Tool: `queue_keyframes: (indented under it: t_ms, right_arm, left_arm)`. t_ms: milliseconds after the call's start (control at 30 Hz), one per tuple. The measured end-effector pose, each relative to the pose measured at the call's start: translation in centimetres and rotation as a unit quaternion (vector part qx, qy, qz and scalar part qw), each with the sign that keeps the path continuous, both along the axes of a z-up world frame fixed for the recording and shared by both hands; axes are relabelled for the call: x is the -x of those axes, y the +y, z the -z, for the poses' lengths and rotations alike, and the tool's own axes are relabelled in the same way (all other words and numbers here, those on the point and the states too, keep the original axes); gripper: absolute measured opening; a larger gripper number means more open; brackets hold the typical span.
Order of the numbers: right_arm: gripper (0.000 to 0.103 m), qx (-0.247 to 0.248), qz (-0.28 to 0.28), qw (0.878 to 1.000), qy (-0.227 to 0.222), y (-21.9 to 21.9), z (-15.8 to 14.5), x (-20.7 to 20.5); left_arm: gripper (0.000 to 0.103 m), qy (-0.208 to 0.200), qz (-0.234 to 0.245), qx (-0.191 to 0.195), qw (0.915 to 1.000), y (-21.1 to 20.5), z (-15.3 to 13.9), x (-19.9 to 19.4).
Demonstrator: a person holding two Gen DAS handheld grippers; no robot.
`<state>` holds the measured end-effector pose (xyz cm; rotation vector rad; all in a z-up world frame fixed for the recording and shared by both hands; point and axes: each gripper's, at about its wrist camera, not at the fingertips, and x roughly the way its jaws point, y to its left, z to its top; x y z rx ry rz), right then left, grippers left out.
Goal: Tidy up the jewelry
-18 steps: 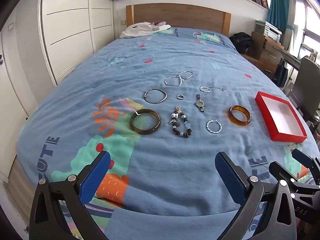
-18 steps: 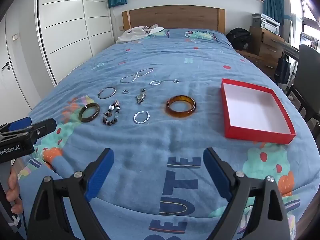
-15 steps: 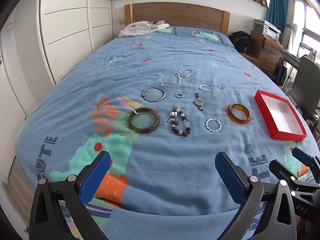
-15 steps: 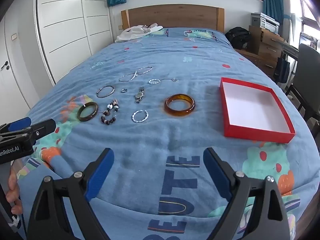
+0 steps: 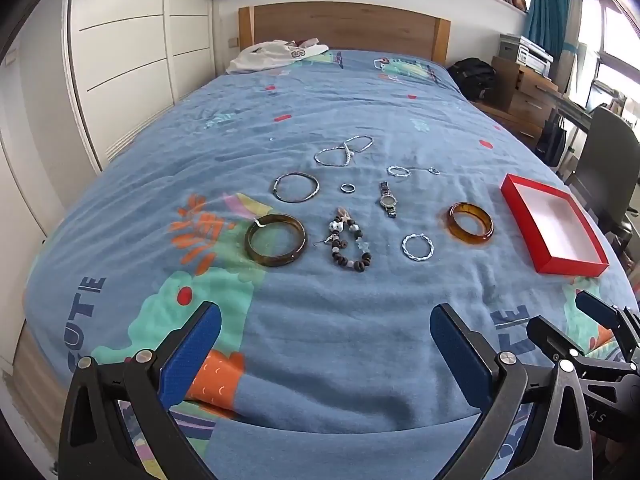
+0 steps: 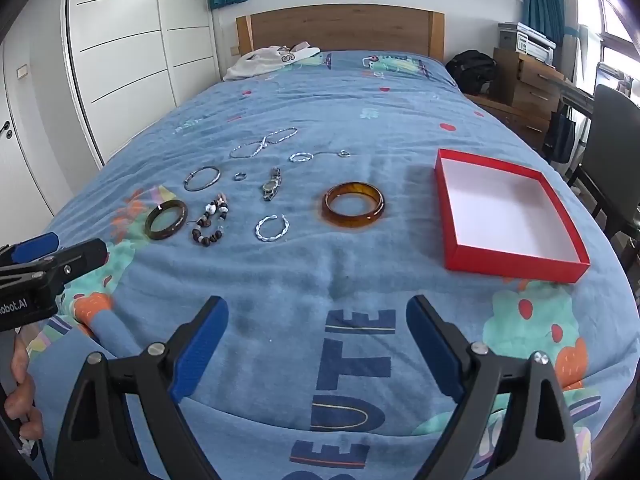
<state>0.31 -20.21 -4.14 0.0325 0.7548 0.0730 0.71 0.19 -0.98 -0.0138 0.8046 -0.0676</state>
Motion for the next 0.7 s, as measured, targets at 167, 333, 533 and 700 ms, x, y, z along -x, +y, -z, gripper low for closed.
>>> queue_keyframes:
  t_ms: [167,333,533,700]
  right_arm:
    - [0.091,0.001,0.0,1.0,0.002,0.12,-0.12,-0.03]
    - [0.091,0.004,0.001,1.0,0.001,0.06,0.07,-0.02]
    - [0.091,0.002,0.001,1.0,0.0,-0.05,0.19,-0.08]
    - [0.091,0.003,0.001,1.0,0.0,-0.08,0.2,-0.13]
  left_arm:
    - [0.102,-0.001,-0.001,-0.004,1.0,-0.53,-0.01,-0.13]
    - [0.102,0.001,0.0,0.001,1.0,-0.53,0.03,-0.16]
    - [0.102,0.004,0.001,0.0,1.0,-0.67,0.07,-0.19]
    - [0.102,0.009,-0.003,0.002,1.0,-0.66,0.11,-0.45]
